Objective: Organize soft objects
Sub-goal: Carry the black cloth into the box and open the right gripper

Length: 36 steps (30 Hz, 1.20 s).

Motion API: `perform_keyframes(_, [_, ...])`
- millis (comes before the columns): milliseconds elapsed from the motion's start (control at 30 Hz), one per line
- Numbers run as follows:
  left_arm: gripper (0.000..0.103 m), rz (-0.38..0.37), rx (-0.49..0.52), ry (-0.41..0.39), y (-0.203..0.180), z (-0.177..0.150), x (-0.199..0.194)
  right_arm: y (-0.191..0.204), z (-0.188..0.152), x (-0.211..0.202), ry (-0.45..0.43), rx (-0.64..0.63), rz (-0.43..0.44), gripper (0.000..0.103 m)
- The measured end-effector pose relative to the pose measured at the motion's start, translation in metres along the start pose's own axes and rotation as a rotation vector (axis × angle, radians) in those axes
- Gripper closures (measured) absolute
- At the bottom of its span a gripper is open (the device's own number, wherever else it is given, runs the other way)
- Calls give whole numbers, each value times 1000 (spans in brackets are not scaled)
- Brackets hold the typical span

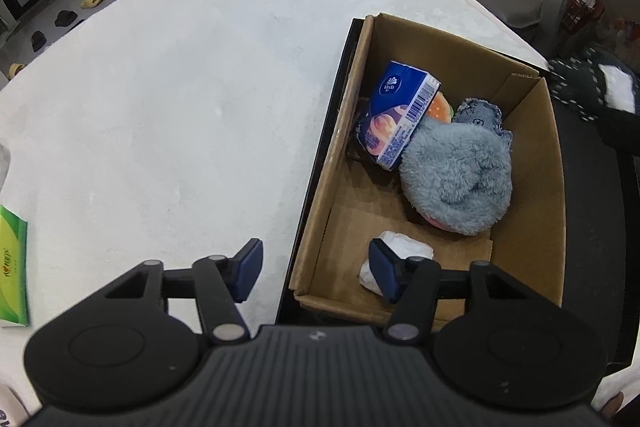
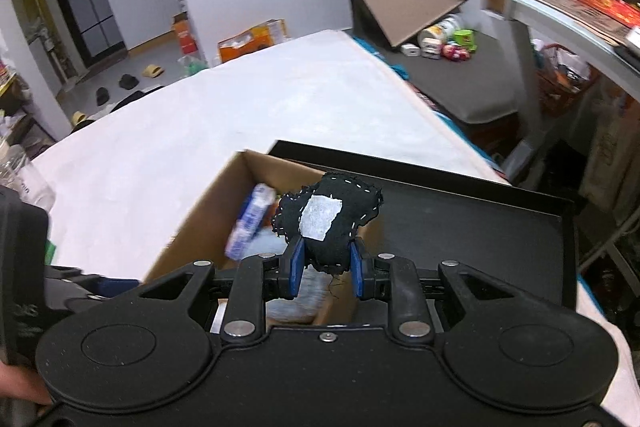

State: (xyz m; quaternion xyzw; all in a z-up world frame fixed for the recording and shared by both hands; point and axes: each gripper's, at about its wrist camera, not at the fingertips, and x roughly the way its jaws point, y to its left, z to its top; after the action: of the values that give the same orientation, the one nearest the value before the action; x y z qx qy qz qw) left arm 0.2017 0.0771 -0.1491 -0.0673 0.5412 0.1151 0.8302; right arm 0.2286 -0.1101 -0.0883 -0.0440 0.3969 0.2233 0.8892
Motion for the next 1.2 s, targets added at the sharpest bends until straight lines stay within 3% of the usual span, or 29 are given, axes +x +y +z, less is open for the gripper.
perform_keyframes(200, [50, -27, -10, 5, 9, -4, 4, 24, 5, 8, 21, -38, 21, 79])
perform_keyframes(500, [76, -97, -44, 0, 17, -7, 9, 55, 3, 19, 71, -65, 65, 78])
perform_keyframes(767, [85, -118, -63, 0, 26, -5, 10, 72, 4, 31, 120, -45, 135, 74])
perform_keyframes(867, [86, -122, -64, -3, 27, -6, 10, 72, 4, 32, 135, -37, 137, 70])
perform_keyframes(1000, [90, -120, -63, -13, 28, -6, 7, 71, 4, 26, 131, -42, 134, 55])
perform_keyframes(1200, [90, -112, -47, -12, 27, -9, 3, 57, 3, 15, 113, -7, 112, 47])
